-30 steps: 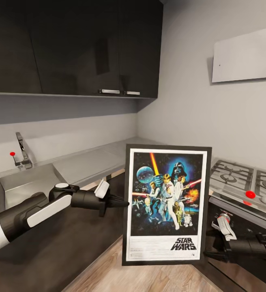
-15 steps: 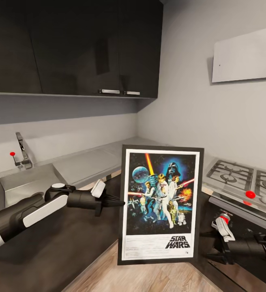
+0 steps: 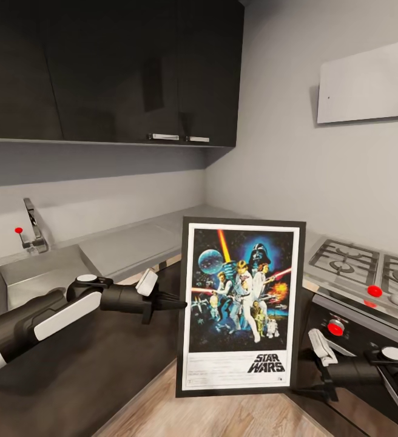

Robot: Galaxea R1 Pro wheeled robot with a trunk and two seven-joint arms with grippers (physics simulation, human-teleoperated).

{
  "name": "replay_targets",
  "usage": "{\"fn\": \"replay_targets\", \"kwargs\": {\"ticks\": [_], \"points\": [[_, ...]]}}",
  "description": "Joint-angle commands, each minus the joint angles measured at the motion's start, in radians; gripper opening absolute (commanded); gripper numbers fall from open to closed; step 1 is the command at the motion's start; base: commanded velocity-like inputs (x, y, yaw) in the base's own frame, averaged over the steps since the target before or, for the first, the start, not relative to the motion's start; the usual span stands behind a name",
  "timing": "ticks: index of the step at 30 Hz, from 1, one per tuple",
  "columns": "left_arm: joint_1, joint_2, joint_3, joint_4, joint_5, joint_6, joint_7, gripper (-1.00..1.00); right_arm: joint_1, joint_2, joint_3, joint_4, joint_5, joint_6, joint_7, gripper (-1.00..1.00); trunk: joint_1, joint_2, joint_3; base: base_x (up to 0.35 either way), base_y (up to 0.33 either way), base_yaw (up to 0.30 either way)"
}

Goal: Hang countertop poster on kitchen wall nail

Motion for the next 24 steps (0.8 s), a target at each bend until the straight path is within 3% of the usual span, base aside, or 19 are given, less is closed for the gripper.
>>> {"fn": "replay_targets", "kwargs": {"ticks": [1,24], "points": [[-0.002,0.001,-0.003,-0.001,0.009,0.006,0.002,-1.0,-0.001,0.001,-0.001,-0.001,0.002,0.01,0.004,1.0,0.0,-0.001,-0.001,0.0,0.0,0.0],[-0.002,0.001,-0.004,-0.003,0.01,0.006,0.002,-1.0,-0.003,0.01,0.001,-0.003,0.002,0.01,0.004,1.0,0.0,-0.001,-0.001,0.0,0.0,0.0]]}}
